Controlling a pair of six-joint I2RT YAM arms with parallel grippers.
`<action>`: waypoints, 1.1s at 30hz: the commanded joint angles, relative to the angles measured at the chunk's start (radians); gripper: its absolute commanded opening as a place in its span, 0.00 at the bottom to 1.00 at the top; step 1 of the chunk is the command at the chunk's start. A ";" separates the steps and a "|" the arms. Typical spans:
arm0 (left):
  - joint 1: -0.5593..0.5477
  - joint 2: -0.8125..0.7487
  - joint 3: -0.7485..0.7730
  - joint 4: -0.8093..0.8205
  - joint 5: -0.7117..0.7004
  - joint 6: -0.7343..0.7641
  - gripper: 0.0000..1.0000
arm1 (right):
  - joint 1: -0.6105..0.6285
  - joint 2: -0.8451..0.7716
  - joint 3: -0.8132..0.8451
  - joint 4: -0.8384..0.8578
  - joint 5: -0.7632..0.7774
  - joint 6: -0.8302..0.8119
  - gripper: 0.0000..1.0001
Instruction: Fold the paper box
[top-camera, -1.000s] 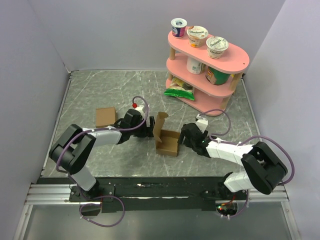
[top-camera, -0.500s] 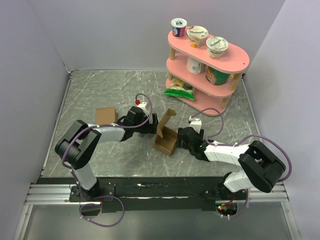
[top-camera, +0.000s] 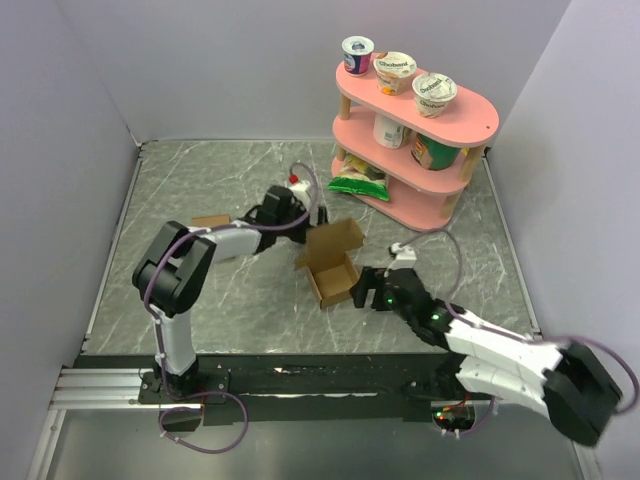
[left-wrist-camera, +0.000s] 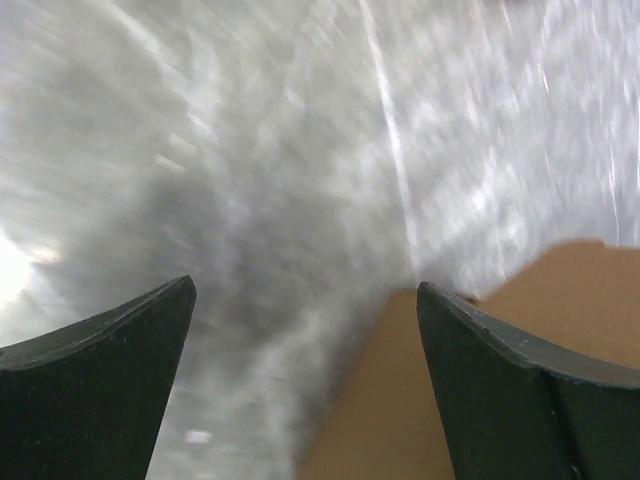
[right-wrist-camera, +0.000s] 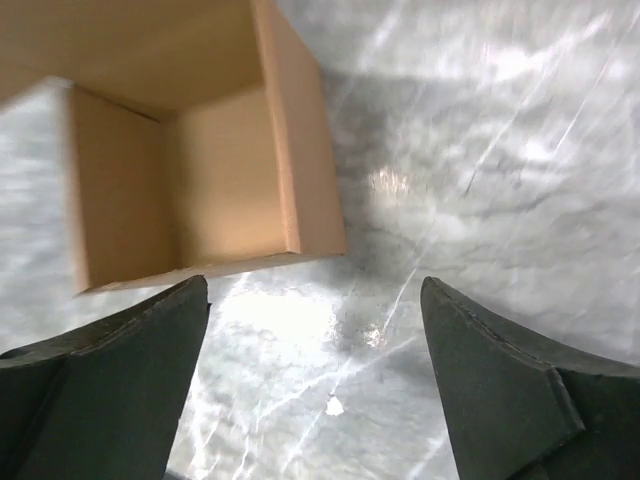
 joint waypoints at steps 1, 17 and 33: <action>0.156 -0.040 0.088 -0.027 0.015 0.037 0.99 | -0.063 -0.215 -0.022 0.061 -0.117 -0.163 0.98; 0.204 -0.667 -0.439 0.110 -0.110 -0.087 0.99 | -0.379 0.045 0.076 0.447 -0.552 -0.578 0.90; 0.138 -0.813 -0.718 0.364 0.246 -0.008 0.96 | -0.422 0.309 0.139 0.745 -0.692 -0.689 0.87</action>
